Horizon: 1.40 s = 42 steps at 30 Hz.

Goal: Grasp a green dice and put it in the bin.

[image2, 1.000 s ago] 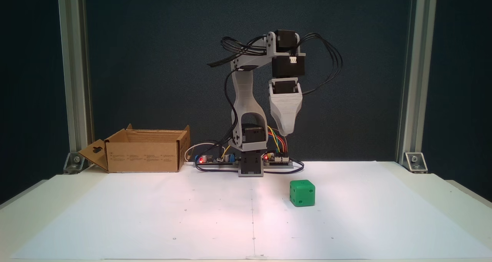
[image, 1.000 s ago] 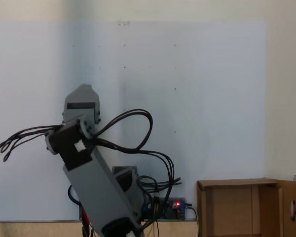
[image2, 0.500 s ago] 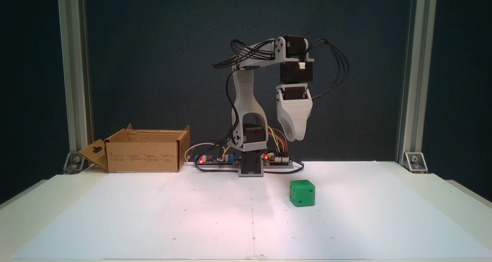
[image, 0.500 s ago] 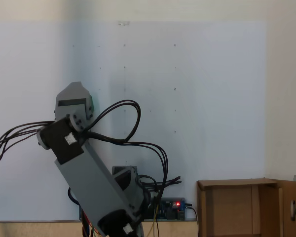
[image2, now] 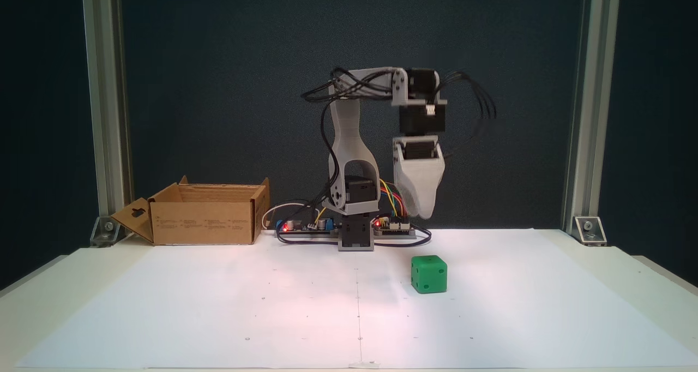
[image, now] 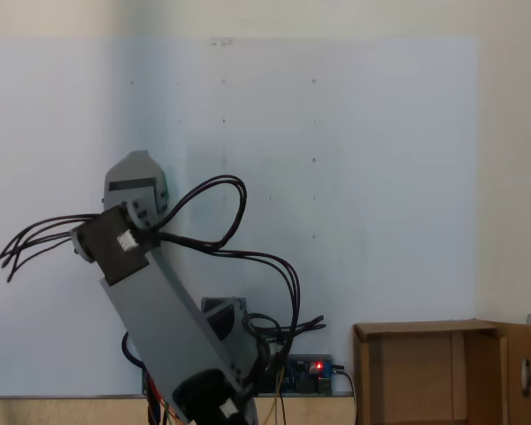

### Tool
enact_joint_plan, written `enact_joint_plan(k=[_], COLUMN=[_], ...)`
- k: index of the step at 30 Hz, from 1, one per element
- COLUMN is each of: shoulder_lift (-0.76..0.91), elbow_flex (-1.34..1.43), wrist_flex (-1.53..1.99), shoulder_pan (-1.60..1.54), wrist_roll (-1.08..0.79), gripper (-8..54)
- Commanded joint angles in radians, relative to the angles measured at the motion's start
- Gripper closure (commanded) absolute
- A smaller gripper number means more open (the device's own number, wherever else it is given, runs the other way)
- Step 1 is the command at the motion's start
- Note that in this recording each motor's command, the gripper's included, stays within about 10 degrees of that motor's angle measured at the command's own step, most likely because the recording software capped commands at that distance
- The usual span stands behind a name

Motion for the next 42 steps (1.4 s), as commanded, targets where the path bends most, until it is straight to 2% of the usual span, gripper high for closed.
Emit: enact_joint_plan(k=[1, 31, 42], shoulder_lift=[0.002, -0.132, -0.144], elbow_flex=[-0.008, 0.014, 0.121], wrist_flex=[-0.041, -0.183, -0.275], shoulder_pan=[-0.009, -0.035, -0.049], wrist_roll=[0.054, 0.057, 0.058], gripper=[1.9, 2.5, 2.5])
